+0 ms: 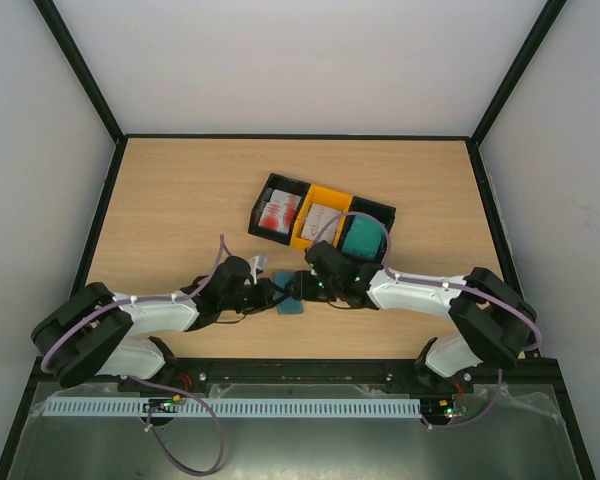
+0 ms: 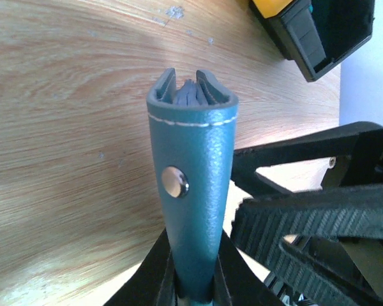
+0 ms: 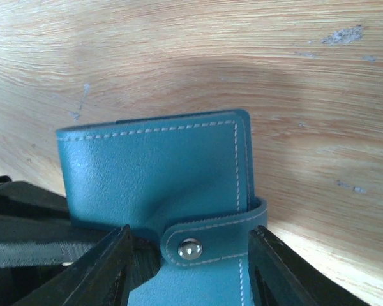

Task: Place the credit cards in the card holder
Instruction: Open the card holder at the center of the board.

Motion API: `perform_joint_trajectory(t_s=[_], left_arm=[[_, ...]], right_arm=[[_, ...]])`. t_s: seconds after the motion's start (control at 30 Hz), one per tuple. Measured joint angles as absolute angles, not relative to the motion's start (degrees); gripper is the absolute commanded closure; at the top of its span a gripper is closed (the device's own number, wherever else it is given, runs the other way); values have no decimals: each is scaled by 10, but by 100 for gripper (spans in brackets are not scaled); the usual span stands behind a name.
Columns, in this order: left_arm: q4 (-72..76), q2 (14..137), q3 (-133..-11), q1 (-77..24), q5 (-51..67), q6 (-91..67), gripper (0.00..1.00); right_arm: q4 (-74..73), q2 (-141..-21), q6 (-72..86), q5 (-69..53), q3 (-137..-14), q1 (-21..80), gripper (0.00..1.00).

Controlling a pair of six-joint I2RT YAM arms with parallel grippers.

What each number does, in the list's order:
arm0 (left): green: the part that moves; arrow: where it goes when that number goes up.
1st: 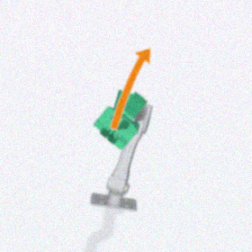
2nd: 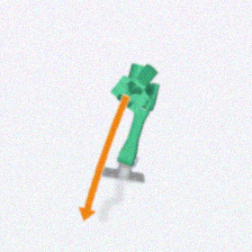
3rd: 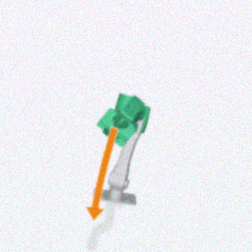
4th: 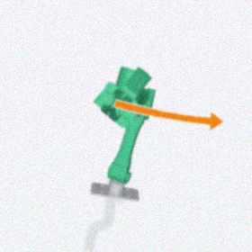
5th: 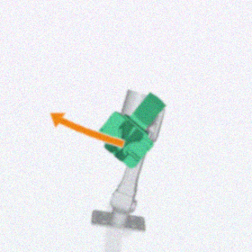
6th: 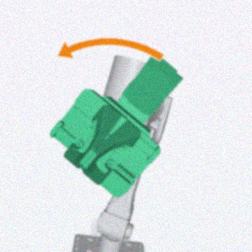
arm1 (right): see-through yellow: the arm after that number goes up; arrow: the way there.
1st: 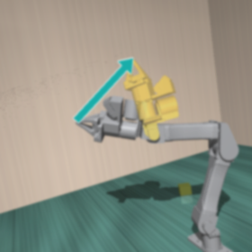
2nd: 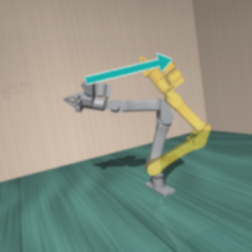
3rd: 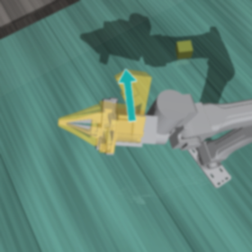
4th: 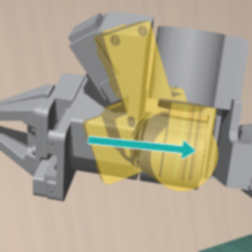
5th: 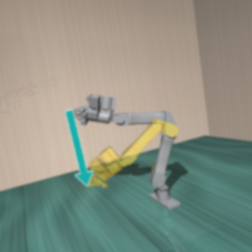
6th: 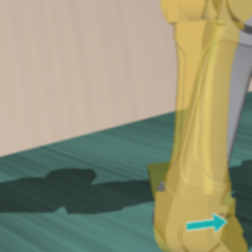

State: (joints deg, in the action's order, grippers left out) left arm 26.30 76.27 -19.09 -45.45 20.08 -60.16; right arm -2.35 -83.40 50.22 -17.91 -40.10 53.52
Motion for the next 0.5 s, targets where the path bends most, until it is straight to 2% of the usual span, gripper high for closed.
perform_joint_trajectory(t_s=[0.27, 0.4, 0.5], left_arm=[[244, 763, -191, -455, 205, -590, 97], [241, 762, -191, -455, 205, -583, 98], [235, 756, -192, -455, 206, -578, 97]], right_arm=[[-46, -866, 506, -144, -410, 535, 57], [-52, -866, 510, -130, -412, 539, 64], [-98, -873, 520, -67, -428, 544, 65]])
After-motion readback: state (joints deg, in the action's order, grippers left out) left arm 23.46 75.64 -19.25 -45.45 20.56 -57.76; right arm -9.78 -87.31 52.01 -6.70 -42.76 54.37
